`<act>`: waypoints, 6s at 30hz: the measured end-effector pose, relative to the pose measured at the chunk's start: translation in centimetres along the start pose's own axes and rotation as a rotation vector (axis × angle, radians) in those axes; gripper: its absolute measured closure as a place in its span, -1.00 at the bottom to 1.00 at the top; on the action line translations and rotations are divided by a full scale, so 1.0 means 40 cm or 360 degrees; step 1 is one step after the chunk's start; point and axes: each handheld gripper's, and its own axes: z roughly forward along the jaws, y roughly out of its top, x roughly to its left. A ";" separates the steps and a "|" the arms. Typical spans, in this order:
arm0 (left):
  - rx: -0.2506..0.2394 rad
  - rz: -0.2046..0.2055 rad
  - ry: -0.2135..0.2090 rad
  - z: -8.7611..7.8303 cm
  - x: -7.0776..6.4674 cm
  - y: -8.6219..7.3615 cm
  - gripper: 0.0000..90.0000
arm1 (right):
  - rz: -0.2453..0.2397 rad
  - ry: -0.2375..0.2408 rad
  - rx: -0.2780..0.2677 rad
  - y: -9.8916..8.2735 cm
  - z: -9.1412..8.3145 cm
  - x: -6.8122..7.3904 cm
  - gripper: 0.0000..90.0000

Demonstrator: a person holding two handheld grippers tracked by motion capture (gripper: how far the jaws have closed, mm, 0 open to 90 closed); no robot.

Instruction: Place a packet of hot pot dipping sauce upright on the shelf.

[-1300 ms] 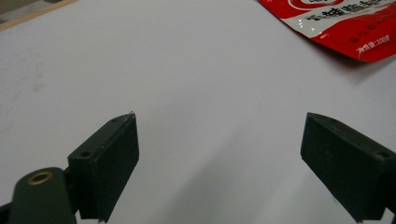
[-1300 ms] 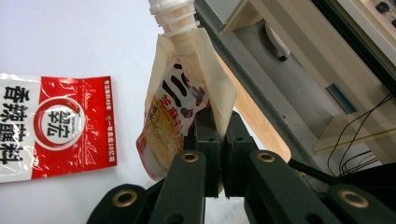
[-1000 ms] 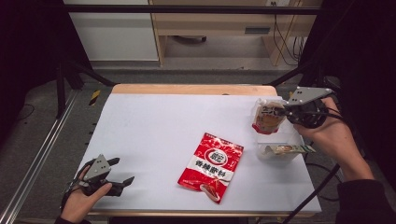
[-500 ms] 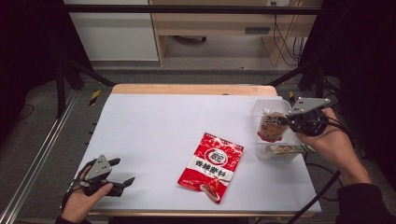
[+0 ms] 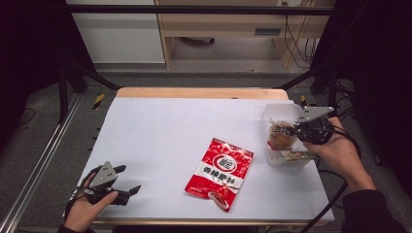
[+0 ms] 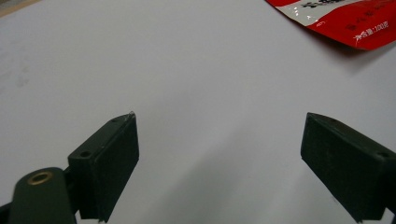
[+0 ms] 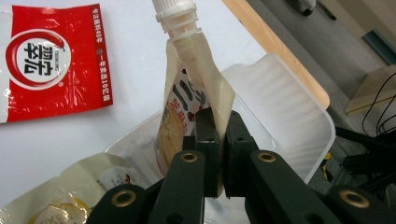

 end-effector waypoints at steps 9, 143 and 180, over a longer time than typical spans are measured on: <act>0.0010 0.0014 -0.0009 0.002 -0.003 0.001 -0.75 | 0.0040 0.0045 0.0023 -0.022 0.020 0.011 0.94; 0.0100 0.0128 -0.0055 0.017 -0.025 0.004 -0.75 | 0.0620 0.0113 0.0112 0.035 0.319 0.320 -0.68; 0.0110 0.0144 -0.0071 0.022 -0.031 0.005 -0.75 | 0.0663 0.0161 -0.0025 -0.006 0.284 0.357 -0.11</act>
